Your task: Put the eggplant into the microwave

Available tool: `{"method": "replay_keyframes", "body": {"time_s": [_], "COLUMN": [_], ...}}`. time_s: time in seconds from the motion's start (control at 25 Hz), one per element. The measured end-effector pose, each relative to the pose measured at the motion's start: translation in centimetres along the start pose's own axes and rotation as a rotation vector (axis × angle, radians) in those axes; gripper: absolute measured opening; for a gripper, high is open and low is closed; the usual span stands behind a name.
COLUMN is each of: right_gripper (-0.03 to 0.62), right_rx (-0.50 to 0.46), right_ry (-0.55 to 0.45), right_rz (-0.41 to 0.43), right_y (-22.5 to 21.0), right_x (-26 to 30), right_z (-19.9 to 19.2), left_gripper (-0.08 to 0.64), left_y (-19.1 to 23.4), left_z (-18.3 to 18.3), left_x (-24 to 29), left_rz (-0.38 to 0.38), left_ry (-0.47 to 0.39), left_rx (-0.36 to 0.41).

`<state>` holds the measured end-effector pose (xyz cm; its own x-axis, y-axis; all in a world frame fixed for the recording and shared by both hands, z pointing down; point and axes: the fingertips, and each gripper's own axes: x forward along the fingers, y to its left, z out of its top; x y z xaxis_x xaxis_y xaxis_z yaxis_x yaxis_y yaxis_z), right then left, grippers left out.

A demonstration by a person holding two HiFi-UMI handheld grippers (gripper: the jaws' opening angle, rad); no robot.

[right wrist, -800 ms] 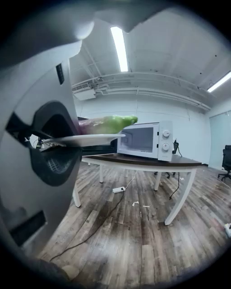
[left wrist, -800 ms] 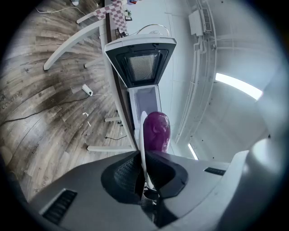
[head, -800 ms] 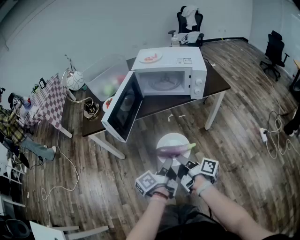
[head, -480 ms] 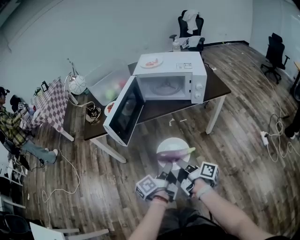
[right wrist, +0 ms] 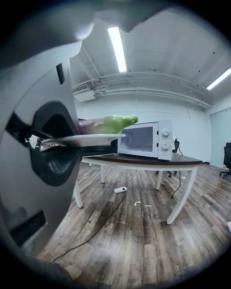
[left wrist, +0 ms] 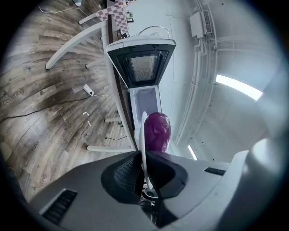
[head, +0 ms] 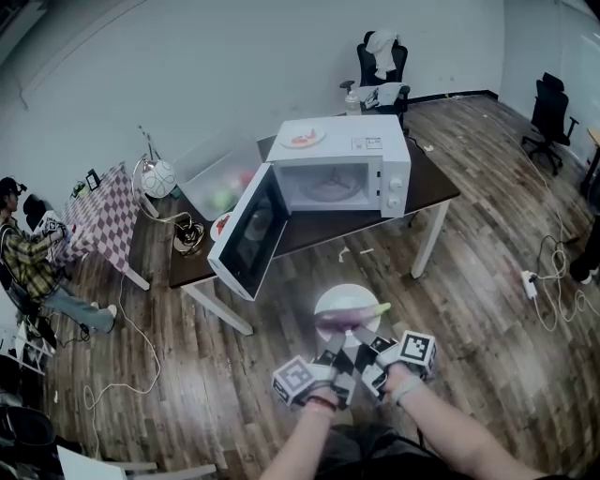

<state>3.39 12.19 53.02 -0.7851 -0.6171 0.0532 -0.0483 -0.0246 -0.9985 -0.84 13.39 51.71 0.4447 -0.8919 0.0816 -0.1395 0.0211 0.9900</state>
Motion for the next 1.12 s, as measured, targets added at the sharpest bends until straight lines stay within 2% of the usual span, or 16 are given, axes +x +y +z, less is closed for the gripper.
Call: {"method": "replay_keyframes", "body": {"time_s": [0.44,1.12], "right_gripper": [0.021,0.022], "right_rx": [0.017,0.023], "right_ry": [0.005,-0.015], "right_rz": [-0.012,-0.005], "right_y": [-0.3,-0.6], "right_x": [-1.0,3.6], "right_z": [0.5,4.4], "left_gripper": [0.032,0.031], "left_y": [-0.1,0.6], "left_z": [-1.1,2.6], "left_x": [0.4,5.1], "left_rz": [-0.006,-0.002], "left_ry": [0.003,0.015], "left_rx": [-0.017,-0.019]}}
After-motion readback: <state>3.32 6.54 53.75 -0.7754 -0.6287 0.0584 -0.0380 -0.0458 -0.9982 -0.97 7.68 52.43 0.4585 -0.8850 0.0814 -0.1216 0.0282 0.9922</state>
